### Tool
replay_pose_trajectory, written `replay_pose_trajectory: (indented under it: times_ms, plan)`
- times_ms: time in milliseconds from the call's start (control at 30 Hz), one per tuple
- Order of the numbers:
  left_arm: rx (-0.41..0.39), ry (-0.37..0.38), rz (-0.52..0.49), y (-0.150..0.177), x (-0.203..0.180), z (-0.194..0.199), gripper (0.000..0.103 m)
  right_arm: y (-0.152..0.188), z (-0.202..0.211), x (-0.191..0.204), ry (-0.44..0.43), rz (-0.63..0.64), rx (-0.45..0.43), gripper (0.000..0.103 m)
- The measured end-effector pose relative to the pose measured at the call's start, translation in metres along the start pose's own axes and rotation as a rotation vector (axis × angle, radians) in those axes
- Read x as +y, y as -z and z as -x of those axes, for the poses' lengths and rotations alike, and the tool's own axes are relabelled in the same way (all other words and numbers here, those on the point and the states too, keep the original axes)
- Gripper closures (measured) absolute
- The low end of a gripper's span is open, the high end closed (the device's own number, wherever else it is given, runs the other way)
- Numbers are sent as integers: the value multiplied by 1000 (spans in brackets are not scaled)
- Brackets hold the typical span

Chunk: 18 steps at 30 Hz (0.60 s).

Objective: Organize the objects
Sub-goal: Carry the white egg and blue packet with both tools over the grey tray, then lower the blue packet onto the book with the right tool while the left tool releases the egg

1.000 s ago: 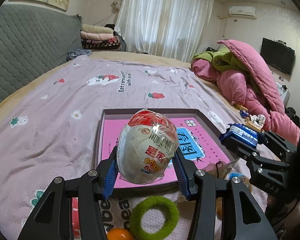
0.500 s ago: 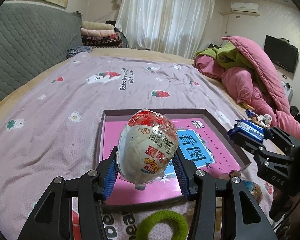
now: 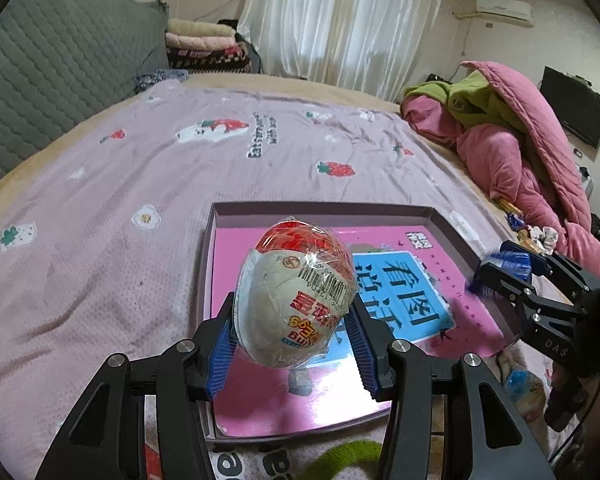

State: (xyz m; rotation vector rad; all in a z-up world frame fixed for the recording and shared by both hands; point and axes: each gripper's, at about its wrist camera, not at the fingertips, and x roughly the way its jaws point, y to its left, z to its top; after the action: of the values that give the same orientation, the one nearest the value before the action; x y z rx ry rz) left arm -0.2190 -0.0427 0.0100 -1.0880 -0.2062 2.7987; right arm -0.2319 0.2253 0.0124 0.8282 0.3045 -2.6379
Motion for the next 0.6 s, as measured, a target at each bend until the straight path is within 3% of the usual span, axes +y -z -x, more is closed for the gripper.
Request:
replay_pose_trajectory:
  times_ms: [267,600]
  plan:
    - [17,-10,10,3,5,-8,50,6,-11,-4,17,6,44,57]
    - [46,-10,1,8,3,-14,50,12,-20,-12,8,-36,70,57]
